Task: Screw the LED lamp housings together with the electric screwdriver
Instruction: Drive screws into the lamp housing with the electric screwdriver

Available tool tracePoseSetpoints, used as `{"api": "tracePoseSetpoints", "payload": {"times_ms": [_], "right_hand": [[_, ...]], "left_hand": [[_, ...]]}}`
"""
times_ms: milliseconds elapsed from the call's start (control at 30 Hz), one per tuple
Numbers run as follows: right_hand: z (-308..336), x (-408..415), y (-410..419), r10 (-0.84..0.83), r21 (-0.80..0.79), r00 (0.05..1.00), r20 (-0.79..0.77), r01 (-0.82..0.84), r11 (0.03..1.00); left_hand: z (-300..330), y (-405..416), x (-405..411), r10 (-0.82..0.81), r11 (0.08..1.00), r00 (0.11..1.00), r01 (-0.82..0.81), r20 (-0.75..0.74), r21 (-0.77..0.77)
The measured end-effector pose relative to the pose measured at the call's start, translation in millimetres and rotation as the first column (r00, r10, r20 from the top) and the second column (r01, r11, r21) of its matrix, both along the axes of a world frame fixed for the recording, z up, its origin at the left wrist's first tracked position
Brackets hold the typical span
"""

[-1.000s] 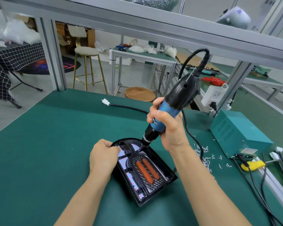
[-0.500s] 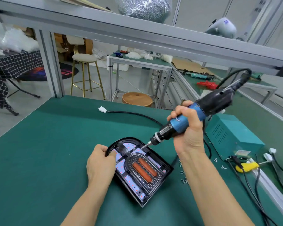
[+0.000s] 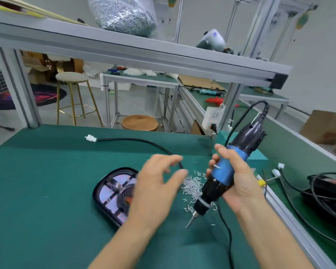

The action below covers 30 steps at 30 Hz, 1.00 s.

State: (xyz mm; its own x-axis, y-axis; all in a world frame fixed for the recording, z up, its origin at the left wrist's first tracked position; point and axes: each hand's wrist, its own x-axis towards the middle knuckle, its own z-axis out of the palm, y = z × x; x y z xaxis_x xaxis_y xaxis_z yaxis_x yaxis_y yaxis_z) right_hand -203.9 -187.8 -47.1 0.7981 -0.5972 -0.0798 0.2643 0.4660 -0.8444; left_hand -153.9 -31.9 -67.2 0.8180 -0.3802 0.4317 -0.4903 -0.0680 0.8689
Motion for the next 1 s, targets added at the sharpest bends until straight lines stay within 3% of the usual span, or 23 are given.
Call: {"api": "tracePoseSetpoints", "payload": {"times_ms": [67, 133, 267, 433, 533, 633, 800, 900, 1000], "right_hand": [[-2, -7, 1, 0.010, 0.043, 1.000, -0.012, -0.010, 0.999], [-2, -14, 2, 0.029, 0.108, 1.000, 0.006, -0.029, 0.994], [-2, -22, -1, 0.046, 0.119, 0.999, -0.004, -0.046, 0.992], [-11, -31, -18, 0.005, 0.038, 1.000, -0.030, -0.004, 0.999], [-9, -40, -32, 0.097, 0.087, 0.994, 0.056, -0.102, 0.991], [-8, -47, -38, 0.212, 0.113, 0.973, 0.090, -0.221, 0.969], [-13, -50, -39, 0.206, 0.063, 0.974, 0.091, -0.212, 0.975], [-14, -53, -41, 0.133, -0.014, 0.986, 0.104, -0.132, 0.991], [-13, -57, -45, 0.053, -0.083, 0.994, 0.101, -0.044, 0.996]], "left_hand": [[12, -30, -18, -0.200, 0.979, 0.975, 0.195, -0.100, -0.055], [15, -50, -29, -0.278, 0.960, 0.948, 0.268, -0.153, -0.083], [9, -67, -33, -0.216, 0.972, 0.958, 0.191, -0.189, -0.139], [-1, -68, -23, -0.203, 0.979, 0.943, 0.192, -0.265, -0.067], [-13, -66, -9, -0.054, 0.973, 0.982, 0.092, -0.179, 0.211], [-18, -70, -6, -0.029, 0.884, 0.994, 0.073, -0.102, 0.461], [-13, -75, -3, -0.011, 0.908, 0.999, 0.031, -0.049, 0.418], [-13, -71, 8, 0.045, 0.851, 0.992, -0.099, 0.116, 0.516], [-24, -75, 5, -0.068, 0.793, 0.983, -0.050, 0.171, 0.607]]}}
